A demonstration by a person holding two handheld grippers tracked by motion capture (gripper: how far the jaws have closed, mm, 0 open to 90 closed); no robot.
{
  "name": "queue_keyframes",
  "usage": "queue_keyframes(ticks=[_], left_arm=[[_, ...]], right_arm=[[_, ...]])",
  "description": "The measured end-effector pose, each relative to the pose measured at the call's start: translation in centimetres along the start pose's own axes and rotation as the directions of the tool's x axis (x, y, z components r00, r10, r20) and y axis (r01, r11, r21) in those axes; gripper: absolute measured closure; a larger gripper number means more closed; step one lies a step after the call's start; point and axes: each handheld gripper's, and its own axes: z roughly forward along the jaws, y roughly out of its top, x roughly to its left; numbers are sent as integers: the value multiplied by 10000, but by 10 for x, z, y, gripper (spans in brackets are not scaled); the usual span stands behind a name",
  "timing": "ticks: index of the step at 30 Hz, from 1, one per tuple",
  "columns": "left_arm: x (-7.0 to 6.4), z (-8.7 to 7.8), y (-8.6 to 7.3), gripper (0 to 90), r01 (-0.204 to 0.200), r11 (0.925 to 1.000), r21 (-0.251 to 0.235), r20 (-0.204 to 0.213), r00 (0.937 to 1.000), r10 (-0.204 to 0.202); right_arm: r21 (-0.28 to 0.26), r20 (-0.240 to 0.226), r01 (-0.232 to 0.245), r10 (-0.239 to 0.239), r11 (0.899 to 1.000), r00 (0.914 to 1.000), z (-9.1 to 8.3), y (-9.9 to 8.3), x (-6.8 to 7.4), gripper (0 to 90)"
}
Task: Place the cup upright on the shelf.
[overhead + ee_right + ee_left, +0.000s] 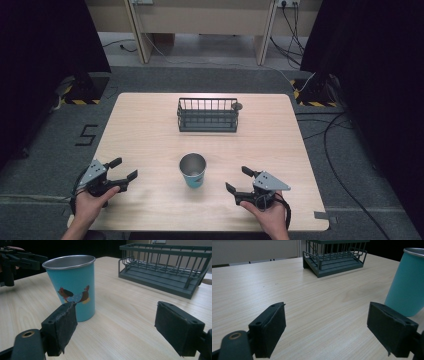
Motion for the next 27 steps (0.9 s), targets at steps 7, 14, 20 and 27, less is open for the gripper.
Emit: queue_keyframes(ticks=[7, 14, 20, 27], left_arm=[[0, 0, 0, 148, 2, 10000, -4, 27, 10000, -2], [0, 0, 0, 148, -6, 10000, -17, 51, 10000, 6], [0, 0, 0, 147, 6, 10000, -24, 66, 10000, -6], [-1, 0, 0, 148, -13, 10000, -22, 87, 10000, 13]], right_arm=[[56, -175, 148, -147, 9999, 9997, 9, 4, 5, 185], [52, -385, 227, -224, 9997, 9990, 17, 7, 9, 187], [90, -650, 348, -342, 9994, 9973, 27, 11, 15, 185], [157, -970, 383, -366, 9991, 9946, 40, 13, 21, 182]])
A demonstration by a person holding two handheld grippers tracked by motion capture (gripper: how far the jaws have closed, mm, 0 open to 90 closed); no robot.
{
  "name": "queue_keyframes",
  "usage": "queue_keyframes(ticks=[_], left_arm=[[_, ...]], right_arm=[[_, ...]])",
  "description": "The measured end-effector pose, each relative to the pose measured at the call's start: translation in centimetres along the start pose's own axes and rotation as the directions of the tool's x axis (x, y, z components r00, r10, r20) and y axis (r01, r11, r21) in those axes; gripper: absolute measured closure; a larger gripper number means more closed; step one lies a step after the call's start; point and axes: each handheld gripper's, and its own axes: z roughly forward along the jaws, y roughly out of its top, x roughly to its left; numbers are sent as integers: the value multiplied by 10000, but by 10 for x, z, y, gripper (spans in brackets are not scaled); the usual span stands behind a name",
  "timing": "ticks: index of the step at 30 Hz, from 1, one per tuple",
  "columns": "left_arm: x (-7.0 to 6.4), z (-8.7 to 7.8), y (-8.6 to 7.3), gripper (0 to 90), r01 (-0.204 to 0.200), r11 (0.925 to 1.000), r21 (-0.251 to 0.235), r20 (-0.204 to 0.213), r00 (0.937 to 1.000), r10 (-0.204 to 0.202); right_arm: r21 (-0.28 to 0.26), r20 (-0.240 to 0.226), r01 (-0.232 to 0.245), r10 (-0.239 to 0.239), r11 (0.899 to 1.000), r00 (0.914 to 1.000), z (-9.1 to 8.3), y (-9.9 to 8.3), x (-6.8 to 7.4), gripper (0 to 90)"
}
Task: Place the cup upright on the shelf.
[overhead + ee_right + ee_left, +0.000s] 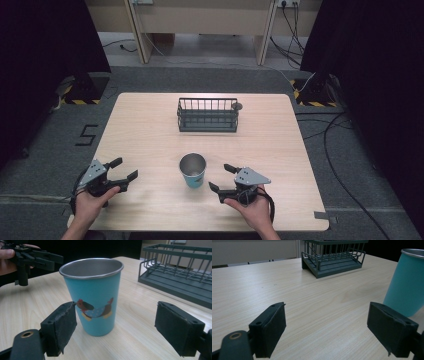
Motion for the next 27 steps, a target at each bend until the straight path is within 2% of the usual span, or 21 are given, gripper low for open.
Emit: queue_keyframes(ticks=[8, 27], left_arm=[[0, 0, 0, 148, 9, 10000, 4, -9, 10000, -9], [0, 0, 0, 148, 41, 10000, -15, 9, 10000, -41]], right_arm=[[-23, -452, -4, 3, 10000, 9990, 15, 3, 6, 188], [259, -888, 167, -143, 9995, 9959, 47, 7, 12, 159]])
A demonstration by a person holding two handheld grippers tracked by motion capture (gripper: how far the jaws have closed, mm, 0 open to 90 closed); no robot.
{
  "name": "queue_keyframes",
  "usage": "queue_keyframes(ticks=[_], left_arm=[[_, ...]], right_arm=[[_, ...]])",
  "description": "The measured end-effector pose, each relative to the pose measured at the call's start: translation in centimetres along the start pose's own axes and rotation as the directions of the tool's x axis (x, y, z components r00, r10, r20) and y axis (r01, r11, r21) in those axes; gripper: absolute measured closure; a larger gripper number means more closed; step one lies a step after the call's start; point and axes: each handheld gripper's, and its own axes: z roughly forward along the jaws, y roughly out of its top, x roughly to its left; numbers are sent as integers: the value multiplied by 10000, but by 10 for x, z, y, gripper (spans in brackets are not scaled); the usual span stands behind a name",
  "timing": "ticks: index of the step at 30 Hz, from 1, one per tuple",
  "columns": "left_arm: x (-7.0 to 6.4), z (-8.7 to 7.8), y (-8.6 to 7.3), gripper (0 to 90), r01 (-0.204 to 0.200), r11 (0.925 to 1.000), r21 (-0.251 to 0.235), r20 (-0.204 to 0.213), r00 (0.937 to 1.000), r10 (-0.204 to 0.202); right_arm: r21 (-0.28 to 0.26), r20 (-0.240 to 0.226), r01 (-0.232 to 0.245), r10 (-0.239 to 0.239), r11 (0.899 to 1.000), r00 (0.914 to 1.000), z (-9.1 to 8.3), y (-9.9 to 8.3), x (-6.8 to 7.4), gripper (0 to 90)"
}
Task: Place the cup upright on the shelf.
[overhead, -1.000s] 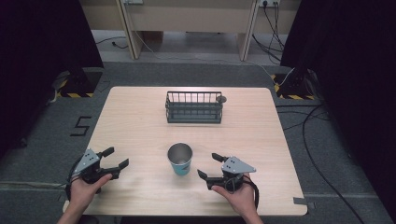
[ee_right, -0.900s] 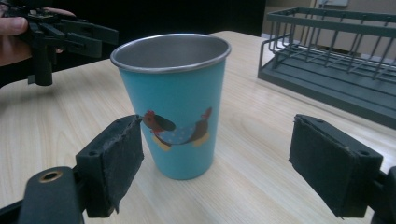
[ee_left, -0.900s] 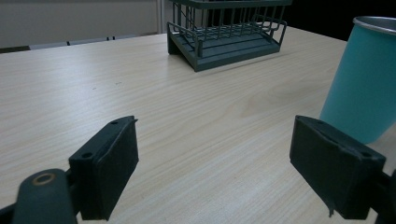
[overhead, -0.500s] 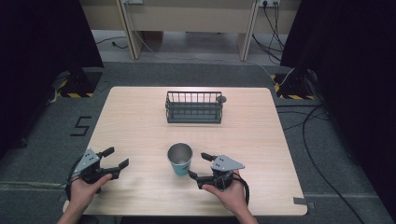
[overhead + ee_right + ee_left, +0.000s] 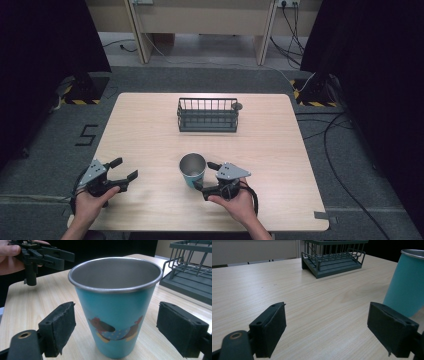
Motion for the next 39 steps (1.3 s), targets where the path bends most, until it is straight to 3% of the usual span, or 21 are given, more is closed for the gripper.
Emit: queue_keyframes(ticks=[22, 39], left_arm=[[0, 0, 0, 149, 16, 10000, -11, 40, 10000, -16], [0, 0, 0, 149, 16, 10000, -25, 62, 10000, -16]], right_arm=[[152, -204, 87, -84, 9998, 9998, 32, 5, -1, 148], [27, -285, 35, -34, 10000, 9996, 34, 5, 0, 167]])
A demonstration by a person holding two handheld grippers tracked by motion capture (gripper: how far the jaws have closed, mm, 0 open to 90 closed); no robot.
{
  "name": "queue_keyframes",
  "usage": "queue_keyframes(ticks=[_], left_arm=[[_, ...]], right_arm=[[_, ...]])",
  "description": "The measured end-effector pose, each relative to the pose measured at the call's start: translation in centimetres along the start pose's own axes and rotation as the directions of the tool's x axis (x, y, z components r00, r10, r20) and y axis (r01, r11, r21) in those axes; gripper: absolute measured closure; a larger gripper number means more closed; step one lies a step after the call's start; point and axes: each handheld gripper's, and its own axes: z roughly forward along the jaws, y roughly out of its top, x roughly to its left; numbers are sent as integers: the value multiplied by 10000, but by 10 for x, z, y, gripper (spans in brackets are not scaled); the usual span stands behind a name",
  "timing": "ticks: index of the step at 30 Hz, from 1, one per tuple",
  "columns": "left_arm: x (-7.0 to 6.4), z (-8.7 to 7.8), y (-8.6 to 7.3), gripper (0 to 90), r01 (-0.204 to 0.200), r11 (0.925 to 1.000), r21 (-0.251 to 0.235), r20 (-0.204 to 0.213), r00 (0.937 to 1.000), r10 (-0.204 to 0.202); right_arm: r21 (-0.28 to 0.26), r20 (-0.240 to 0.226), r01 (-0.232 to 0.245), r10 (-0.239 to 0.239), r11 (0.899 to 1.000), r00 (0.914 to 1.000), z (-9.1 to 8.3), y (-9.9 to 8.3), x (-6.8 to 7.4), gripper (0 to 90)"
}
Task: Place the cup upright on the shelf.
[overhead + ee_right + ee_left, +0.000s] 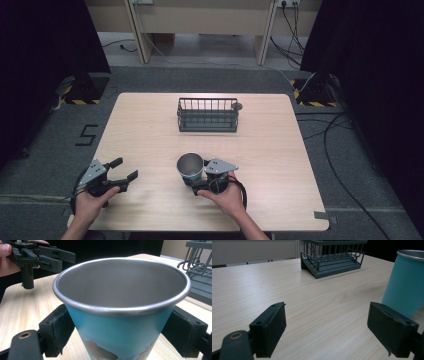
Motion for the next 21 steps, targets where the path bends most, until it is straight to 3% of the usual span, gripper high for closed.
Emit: queue_keyframes(ticks=[21], left_arm=[[0, 0, 0, 150, 5, 10000, 4, -3, 10000, -5]], right_arm=[[-800, 448, -318, 354, 9963, 9984, -13, 16, -10, 168]])
